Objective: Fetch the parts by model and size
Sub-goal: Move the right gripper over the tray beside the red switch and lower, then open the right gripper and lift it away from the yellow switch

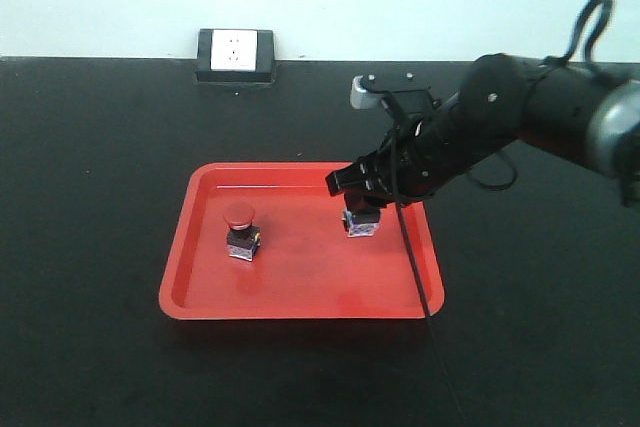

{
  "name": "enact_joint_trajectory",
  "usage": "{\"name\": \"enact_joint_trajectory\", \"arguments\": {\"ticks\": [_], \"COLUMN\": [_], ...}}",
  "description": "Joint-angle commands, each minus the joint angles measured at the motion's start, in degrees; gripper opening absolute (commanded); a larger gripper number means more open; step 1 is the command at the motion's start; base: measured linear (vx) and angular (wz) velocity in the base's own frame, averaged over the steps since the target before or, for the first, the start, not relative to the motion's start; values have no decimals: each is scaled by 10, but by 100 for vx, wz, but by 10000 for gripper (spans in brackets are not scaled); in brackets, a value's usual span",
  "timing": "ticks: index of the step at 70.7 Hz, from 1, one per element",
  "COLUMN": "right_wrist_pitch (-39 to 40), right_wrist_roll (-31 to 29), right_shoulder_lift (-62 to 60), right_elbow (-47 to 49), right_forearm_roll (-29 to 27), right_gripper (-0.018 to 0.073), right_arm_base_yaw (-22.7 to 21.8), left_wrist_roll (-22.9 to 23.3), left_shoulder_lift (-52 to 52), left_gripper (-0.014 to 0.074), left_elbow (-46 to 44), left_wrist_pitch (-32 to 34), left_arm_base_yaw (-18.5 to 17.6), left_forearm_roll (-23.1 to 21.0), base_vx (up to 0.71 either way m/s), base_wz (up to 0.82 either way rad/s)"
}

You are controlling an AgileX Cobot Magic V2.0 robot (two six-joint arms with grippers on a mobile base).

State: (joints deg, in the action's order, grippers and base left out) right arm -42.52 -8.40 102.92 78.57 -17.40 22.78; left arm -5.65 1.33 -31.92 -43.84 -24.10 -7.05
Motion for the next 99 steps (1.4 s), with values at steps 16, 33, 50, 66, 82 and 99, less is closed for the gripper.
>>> {"name": "enact_joint_trajectory", "arguments": {"ticks": [16, 33, 50, 66, 82, 99], "right_wrist_pitch": [8, -8, -7, -20, -23, 1], "right_wrist_roll": [2, 12, 15, 17, 32, 27], "right_shoulder_lift": [62, 102, 112, 95, 17, -125], "right_elbow": [68, 93, 96, 96, 95, 72], "right_forearm_roll": [15, 43, 48, 64, 75, 117], "right_gripper": [47, 113, 362, 564, 570, 570], "right_arm_base_yaw": [0, 0, 0, -5, -25, -24], "left_wrist_roll": [-1, -1, -1, -1, -1, -1], "left_shoulder_lift": [-5, -5, -5, -5, -5, -5], "left_gripper": [575, 575, 575, 575, 575, 575], "left_elbow": [-12, -12, -12, -12, -12, -12], "left_wrist_pitch": [40, 40, 40, 40, 40, 40], "left_arm_base_yaw": [-3, -3, -3, -3, -3, -3], "left_forearm_roll": [-6, -6, -6, -6, -6, -6], "base_vx": [0, 0, 0, 0, 0, 0], "base_wz": [0, 0, 0, 0, 0, 0]}}
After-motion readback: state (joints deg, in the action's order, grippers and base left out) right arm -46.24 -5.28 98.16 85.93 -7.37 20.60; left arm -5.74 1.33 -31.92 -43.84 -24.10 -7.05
